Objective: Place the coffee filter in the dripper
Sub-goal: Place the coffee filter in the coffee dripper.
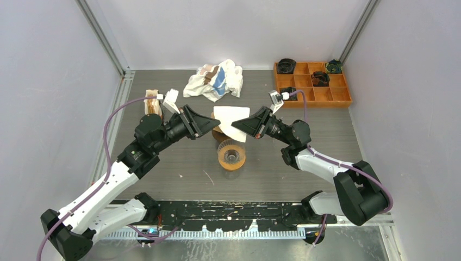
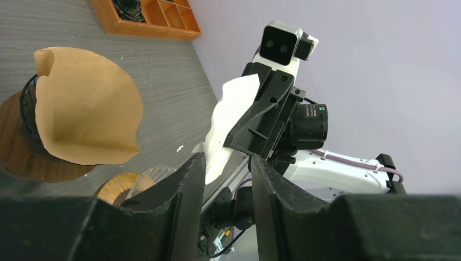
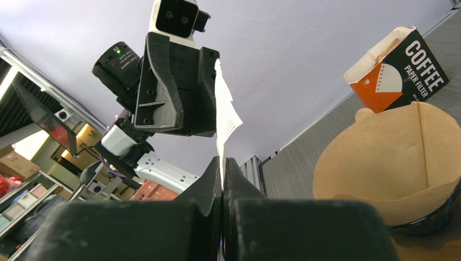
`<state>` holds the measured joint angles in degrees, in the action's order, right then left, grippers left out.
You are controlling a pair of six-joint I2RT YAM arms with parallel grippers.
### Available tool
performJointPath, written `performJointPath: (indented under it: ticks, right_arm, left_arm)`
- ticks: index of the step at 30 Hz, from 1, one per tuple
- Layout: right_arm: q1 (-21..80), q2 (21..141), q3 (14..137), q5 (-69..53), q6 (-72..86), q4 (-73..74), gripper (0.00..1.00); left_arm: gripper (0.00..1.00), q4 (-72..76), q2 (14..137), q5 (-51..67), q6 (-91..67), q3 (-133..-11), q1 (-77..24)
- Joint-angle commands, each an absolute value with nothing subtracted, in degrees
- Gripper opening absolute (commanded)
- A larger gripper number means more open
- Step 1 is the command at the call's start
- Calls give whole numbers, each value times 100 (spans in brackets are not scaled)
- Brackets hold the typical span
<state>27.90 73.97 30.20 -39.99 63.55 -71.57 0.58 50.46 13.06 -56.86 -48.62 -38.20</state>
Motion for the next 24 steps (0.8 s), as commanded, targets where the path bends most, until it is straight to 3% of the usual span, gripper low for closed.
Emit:
performJointPath:
  ticks: [1, 24]
  right_arm:
    - [2766, 7312, 3081, -4036, 6372, -7549, 1]
    - [2763, 7423, 3094, -4074, 6468, -7682, 1]
  left_arm:
    - [38, 419, 5030, 1352, -5701, -5096, -3835]
    - [38, 255, 4999, 1302, -5454, -5162, -3834]
